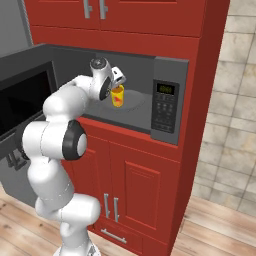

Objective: Place the microwavable item in the microwave. Then, close the microwave door and press the start button.

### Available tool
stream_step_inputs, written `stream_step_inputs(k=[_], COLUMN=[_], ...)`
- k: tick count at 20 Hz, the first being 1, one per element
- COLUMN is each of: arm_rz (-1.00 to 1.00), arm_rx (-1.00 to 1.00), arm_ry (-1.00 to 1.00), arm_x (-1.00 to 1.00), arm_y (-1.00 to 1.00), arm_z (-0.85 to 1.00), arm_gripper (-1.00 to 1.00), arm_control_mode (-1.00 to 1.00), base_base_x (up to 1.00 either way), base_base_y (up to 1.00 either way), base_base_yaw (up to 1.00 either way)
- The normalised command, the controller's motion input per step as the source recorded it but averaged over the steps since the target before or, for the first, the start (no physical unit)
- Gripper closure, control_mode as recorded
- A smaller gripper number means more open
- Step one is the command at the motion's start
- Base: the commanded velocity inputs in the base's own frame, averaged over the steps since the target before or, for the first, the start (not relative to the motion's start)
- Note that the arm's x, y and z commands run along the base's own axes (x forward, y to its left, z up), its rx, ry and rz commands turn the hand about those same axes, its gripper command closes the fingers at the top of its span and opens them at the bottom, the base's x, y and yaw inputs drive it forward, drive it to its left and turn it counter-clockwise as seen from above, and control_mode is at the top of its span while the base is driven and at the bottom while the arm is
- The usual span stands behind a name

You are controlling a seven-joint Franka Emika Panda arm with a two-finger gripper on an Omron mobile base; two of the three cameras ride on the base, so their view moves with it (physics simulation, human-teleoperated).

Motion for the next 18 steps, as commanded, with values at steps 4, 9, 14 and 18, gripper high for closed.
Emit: stream_step_inputs(k=[4,9,14,18], arm_rz=[0.01,0.03,0.03,0.03], arm_rx=[-0.02,-0.01,-0.01,-0.05], arm_ry=[-0.15,-0.08,-0.07,-0.26], arm_x=[0.02,0.16,0.07,-0.66], arm_y=[0.0,0.0,0.0,0.11], arm_z=[0.12,0.0,0.0,0.1], arm_gripper=[-1.0,-1.0,-1.0,-1.0], arm_control_mode=[-1.0,-1.0,-1.0,-1.0], base_base_x=[0.0,0.0,0.0,0.0], base_base_y=[0.0,0.0,0.0,0.0], base_base_yaw=[0.0,0.0,0.0,0.0])
